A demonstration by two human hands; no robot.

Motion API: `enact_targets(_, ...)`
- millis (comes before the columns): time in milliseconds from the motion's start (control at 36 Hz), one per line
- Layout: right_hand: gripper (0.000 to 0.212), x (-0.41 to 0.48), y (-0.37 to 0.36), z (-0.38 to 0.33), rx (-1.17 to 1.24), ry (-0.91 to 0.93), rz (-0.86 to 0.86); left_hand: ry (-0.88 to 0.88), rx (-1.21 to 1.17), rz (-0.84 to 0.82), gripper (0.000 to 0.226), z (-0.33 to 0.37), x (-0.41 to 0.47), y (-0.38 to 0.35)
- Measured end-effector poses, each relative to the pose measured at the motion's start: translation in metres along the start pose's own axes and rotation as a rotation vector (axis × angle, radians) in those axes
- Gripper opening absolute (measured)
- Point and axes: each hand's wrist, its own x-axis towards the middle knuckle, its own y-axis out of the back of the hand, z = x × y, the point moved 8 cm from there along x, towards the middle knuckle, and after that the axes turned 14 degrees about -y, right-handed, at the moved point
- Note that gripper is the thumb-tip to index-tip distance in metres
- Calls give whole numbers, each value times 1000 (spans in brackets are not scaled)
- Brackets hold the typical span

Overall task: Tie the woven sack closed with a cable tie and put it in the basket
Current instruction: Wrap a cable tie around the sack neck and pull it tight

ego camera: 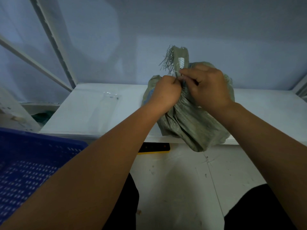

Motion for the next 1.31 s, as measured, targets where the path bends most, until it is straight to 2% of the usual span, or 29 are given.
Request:
enact_targets(222, 10, -1, -7, 1, -40, -20, -48, -34, 35, -3, 46, 0, 0, 0)
enact_targets(500, 14, -1, -1, -3, 0, -3, 5, 2, 35, 3, 37, -1, 0, 2)
enact_targets(722, 15, -4, -12, -2, -19, -13, -68, -12, 86, -32, 41, 1, -2, -1)
enact_targets(1028, 13, -3, -4, -2, -20, -18, 2, 12, 49, -16, 41, -2, -1, 2)
enact_targets(1306, 10, -4, -6, -4, -65, -10, -12, -15, 78, -23, 44, 0, 0, 1)
